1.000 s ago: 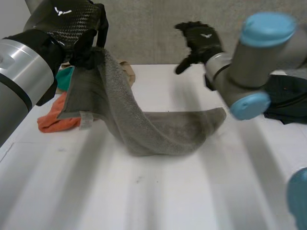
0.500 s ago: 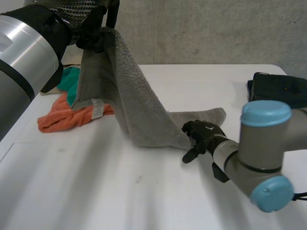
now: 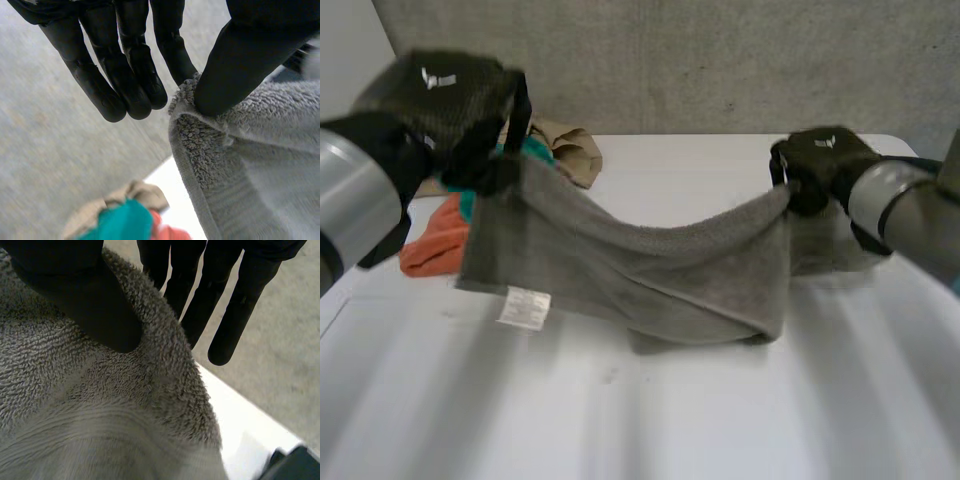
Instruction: Fold the laundry.
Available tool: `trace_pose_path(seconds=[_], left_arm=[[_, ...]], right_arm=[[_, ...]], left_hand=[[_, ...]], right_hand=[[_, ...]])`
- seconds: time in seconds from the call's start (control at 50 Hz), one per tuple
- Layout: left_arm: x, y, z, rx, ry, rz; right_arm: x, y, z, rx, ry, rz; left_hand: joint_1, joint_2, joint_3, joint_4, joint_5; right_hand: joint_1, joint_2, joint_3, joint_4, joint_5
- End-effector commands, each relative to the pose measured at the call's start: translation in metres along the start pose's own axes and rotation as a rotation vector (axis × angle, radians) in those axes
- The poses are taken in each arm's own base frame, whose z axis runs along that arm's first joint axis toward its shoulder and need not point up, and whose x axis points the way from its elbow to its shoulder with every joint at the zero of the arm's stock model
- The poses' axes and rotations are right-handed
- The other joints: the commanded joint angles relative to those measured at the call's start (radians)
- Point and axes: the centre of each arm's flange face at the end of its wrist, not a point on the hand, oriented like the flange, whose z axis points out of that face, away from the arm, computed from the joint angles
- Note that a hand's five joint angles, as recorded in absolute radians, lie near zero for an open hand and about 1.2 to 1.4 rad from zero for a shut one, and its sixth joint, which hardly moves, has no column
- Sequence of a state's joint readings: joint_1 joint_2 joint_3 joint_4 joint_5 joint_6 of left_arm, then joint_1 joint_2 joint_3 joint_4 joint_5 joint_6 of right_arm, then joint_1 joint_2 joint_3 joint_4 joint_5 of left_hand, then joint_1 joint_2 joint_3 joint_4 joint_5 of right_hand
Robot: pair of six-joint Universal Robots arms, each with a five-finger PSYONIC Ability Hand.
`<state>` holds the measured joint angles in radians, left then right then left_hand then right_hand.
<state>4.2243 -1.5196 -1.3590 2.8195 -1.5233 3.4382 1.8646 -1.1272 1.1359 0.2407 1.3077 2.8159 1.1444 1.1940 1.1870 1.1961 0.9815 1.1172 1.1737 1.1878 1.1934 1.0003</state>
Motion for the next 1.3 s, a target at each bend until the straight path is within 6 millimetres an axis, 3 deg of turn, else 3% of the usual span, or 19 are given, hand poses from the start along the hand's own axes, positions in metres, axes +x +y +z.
trace_pose_path(seconds=[0.02,0.1,0.14,0.16,0.2,0.22,0.3,0.36,0.42,0.46,0.48,0.56,0.62,0.78,0.98,1.06,1.2,1.3], left_arm=[[0.006,0.029,-0.002,-0.092,0.060,-0.012],[0.015,0.055,0.012,-0.158,0.082,-0.012],[0.017,0.065,0.018,-0.192,0.084,-0.018],[0.019,0.073,0.023,-0.222,0.085,-0.019],[0.020,0.080,0.026,-0.248,0.082,-0.023],[0.019,0.083,0.028,-0.257,0.078,-0.023],[0.018,0.089,0.031,-0.274,0.070,-0.028],[0.014,0.088,0.033,-0.270,0.060,-0.037],[0.012,0.088,0.034,-0.262,0.055,-0.046],[0.011,0.088,0.035,-0.256,0.051,-0.051],[0.011,0.088,0.036,-0.250,0.052,-0.056],[0.011,0.088,0.037,-0.246,0.048,-0.065],[0.011,0.087,0.037,-0.243,0.048,-0.067],[0.011,0.088,0.037,-0.245,0.047,-0.067],[0.005,0.099,0.045,-0.271,0.026,-0.064],[0.002,0.112,0.060,-0.276,0.016,-0.050],[-0.012,0.125,0.108,-0.200,-0.030,0.027],[-0.029,0.097,0.151,-0.051,-0.088,0.096]], right_arm=[[-0.011,0.015,0.057,-0.017,-0.127,-0.126],[-0.037,0.047,0.076,-0.033,-0.227,-0.219],[-0.042,0.055,0.081,-0.025,-0.235,-0.254],[-0.045,0.059,0.086,-0.008,-0.223,-0.282],[-0.044,0.059,0.087,-0.002,-0.199,-0.278],[-0.044,0.060,0.087,-0.005,-0.184,-0.264],[-0.030,0.045,0.073,-0.008,-0.057,-0.145],[-0.014,0.024,0.045,-0.011,0.057,-0.038],[-0.007,0.019,0.017,-0.048,0.119,0.053],[-0.006,0.024,0.004,-0.094,0.131,0.082],[-0.011,0.033,-0.010,-0.161,0.114,0.099],[-0.022,0.061,-0.035,-0.327,0.051,0.142],[-0.030,0.076,-0.041,-0.386,0.012,0.166],[-0.043,0.111,-0.014,-0.297,-0.042,0.192],[-0.045,0.121,0.004,-0.259,-0.046,0.178],[-0.043,0.122,0.011,-0.258,-0.040,0.170],[-0.028,0.094,0.030,-0.139,-0.018,0.095],[-0.014,0.054,0.053,0.030,0.000,-0.046]], left_hand=[[0.252,0.202,0.209,0.200,0.240],[0.252,0.202,0.209,0.200,0.240],[0.252,0.202,0.209,0.200,0.240],[0.252,0.202,0.209,0.200,0.240],[0.252,0.202,0.209,0.200,0.240],[0.252,0.202,0.209,0.200,0.240],[0.252,0.202,0.209,0.200,0.240],[0.252,0.202,0.209,0.200,0.240],[0.252,0.202,0.209,0.200,0.240],[0.252,0.202,0.209,0.200,0.240],[0.252,0.202,0.209,0.200,0.240],[0.252,0.202,0.209,0.200,0.240],[0.252,0.202,0.209,0.200,0.240],[0.252,0.202,0.209,0.200,0.240],[0.252,0.202,0.209,0.200,0.240],[0.252,0.202,0.209,0.200,0.240],[0.252,0.202,0.209,0.200,0.240],[0.252,0.202,0.209,0.200,0.240]], right_hand=[[0.279,0.223,0.209,0.203,0.221],[0.279,0.223,0.209,0.203,0.221],[-0.077,-0.134,-0.148,-0.153,-0.135],[-0.579,-0.636,-0.650,-0.656,-0.637],[-0.921,-0.977,-0.991,-0.997,-0.978],[-0.943,-0.999,-1.013,-1.019,-1.000],[-0.943,-0.999,-1.013,-1.019,-1.000],[-0.943,-0.999,-1.013,-1.019,-1.000],[-0.943,-0.999,-1.013,-1.019,-1.000],[-0.943,-0.999,-1.013,-1.019,-1.000],[-0.914,-0.970,-0.985,-0.990,-0.972],[-0.773,-0.830,-0.844,-0.849,-0.831],[-0.682,-0.738,-0.752,-0.758,-0.739],[-0.458,-0.515,-0.529,-0.535,-0.516],[-0.335,-0.392,-0.406,-0.412,-0.393],[0.227,0.171,0.157,0.151,0.170],[0.279,0.223,0.209,0.203,0.221],[0.279,0.223,0.209,0.203,0.221]])
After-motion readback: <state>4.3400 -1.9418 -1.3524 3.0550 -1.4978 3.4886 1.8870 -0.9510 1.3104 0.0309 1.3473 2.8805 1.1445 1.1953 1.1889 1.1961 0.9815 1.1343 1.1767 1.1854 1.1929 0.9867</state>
